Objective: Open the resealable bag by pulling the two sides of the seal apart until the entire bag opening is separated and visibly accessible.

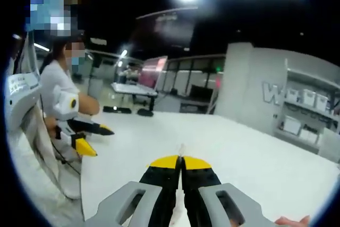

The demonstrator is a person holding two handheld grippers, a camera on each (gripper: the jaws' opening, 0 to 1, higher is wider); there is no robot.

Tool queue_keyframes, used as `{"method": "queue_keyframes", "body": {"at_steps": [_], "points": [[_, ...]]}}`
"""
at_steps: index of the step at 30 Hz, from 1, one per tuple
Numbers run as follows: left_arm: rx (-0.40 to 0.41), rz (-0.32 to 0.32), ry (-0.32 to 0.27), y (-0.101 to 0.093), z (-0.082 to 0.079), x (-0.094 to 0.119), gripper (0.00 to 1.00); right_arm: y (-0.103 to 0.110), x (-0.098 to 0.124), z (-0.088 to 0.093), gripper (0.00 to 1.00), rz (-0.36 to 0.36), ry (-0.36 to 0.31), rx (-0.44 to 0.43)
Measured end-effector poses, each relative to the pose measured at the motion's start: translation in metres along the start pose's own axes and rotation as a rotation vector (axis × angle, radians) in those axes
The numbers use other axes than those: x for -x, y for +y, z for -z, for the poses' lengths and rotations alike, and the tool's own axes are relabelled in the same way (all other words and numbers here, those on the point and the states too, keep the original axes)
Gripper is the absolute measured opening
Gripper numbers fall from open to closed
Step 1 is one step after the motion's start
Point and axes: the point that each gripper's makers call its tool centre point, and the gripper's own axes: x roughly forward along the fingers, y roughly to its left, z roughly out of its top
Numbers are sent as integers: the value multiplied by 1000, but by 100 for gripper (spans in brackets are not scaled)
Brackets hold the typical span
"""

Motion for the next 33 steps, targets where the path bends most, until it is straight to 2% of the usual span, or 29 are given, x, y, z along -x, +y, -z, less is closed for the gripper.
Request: {"method": "queue_keyframes", "body": {"at_steps": [12, 25, 33], "points": [[3, -4, -4, 1, 0, 2, 81, 39, 3, 18, 0, -101, 70, 14], [14, -14, 0, 5, 2, 4, 80, 89, 0, 50, 0, -230, 168, 15], [15, -4, 1, 4, 2, 2, 80, 96, 1, 64, 0, -248, 213, 15]]}}
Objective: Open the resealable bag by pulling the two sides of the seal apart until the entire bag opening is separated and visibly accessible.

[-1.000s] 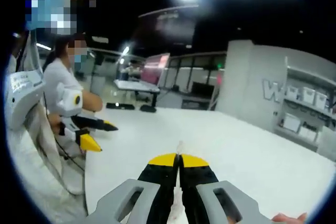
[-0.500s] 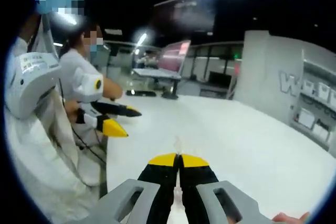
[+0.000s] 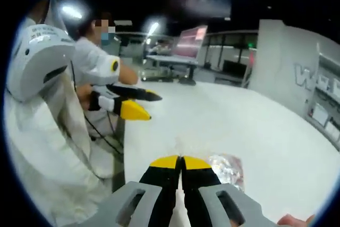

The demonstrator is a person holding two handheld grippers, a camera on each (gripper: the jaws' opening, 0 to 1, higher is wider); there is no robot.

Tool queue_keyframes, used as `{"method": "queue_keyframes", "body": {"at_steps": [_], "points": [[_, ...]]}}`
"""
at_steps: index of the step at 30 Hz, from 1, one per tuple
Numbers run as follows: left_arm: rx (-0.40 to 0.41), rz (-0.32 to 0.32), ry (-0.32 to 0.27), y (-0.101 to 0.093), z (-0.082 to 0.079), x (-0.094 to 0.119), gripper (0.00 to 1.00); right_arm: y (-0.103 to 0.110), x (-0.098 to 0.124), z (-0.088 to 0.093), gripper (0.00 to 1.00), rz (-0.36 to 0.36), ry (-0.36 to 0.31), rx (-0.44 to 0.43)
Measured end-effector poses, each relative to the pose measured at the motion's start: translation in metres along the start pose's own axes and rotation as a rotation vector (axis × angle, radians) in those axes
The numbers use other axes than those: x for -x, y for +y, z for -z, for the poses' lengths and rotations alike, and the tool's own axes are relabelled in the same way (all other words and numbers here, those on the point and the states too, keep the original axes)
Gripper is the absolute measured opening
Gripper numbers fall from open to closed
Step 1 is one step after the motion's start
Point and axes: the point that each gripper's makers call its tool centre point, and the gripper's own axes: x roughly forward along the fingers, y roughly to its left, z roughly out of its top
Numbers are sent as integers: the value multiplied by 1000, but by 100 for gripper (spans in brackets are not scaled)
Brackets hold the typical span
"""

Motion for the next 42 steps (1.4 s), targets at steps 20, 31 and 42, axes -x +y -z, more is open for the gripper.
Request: {"method": "queue_keyframes", "body": {"at_steps": [20, 31, 42], "points": [[-1, 16, 8, -1, 2, -3, 80, 3, 1, 18, 0, 37, 74, 73], [-1, 21, 14, -4, 5, -4, 80, 10, 2, 20, 0, 47, 90, 90], [3, 28, 14, -6, 6, -3, 79, 21, 3, 23, 2, 70, 172, 253]]}}
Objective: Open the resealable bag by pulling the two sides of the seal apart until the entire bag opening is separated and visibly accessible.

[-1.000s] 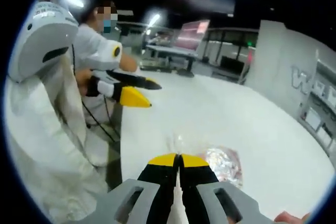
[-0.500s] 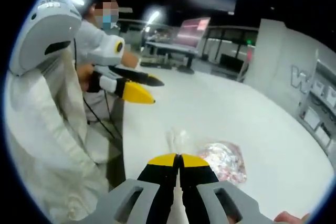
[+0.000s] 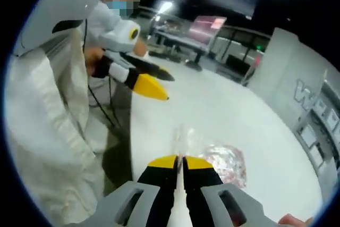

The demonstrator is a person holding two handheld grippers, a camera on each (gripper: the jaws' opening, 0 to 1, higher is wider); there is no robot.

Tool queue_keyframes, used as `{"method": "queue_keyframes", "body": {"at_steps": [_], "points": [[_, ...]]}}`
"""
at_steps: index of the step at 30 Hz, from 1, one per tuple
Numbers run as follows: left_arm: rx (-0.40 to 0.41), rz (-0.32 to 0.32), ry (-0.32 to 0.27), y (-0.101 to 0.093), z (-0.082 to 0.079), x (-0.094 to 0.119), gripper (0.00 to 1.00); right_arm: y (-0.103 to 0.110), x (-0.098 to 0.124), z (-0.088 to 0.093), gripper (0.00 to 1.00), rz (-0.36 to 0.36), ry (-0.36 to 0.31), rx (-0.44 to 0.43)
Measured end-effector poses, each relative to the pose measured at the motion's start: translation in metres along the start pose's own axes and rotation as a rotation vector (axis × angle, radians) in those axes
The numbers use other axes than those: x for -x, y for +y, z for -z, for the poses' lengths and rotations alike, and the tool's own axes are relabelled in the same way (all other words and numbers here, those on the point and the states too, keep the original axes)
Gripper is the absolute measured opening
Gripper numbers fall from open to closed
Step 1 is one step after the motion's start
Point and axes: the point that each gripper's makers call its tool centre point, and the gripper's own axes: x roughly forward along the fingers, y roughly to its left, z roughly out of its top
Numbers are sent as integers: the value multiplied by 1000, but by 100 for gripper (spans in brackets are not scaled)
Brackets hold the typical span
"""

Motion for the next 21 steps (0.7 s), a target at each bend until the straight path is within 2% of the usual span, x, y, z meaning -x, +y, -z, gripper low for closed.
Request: {"method": "queue_keyframes", "body": {"at_steps": [3, 17, 21], "points": [[6, 3, -4, -1, -1, 0, 79, 1, 0, 1, 6, -6, 12, 21], [10, 1, -11, 1, -2, 1, 79, 5, 3, -6, 8, -22, 37, 91], [8, 1, -14, 1, -3, 1, 79, 5, 7, -6, 16, -22, 52, 98]]}}
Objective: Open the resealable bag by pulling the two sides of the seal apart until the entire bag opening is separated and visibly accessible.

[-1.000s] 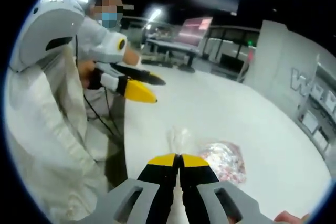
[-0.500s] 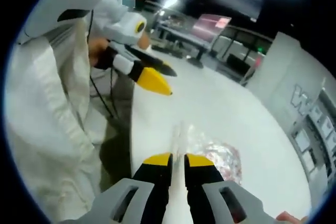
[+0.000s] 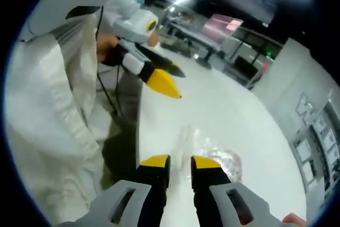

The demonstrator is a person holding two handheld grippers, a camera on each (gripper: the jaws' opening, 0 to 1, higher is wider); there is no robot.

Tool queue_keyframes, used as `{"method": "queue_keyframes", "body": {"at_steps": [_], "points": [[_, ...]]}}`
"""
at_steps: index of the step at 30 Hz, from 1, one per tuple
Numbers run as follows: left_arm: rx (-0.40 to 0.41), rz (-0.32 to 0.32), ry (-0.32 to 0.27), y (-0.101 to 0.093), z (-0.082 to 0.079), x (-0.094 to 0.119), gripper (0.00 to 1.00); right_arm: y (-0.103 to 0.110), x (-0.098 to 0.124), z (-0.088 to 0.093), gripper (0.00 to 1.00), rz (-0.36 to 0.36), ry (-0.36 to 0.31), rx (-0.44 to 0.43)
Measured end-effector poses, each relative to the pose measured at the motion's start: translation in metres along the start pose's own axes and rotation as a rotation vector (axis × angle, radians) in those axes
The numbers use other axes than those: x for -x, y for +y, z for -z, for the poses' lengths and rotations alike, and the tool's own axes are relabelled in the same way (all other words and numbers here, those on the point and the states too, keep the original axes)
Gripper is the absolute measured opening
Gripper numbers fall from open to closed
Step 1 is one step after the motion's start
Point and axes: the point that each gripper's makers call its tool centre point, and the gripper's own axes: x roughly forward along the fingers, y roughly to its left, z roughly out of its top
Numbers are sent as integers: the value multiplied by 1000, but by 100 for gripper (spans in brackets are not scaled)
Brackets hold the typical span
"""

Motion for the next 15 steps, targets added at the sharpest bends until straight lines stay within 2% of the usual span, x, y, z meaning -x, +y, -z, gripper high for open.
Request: {"method": "queue_keyframes", "body": {"at_steps": [9, 12, 15], "points": [[5, 6, -1, -1, 0, 1, 79, -1, 8, -12, 19, -2, -22, -3], [6, 10, -2, -2, 0, 1, 78, -4, 7, -12, 22, 5, 10, 13], [7, 25, 2, -4, 0, 1, 75, -8, 8, -16, 25, 20, 34, 71]]}}
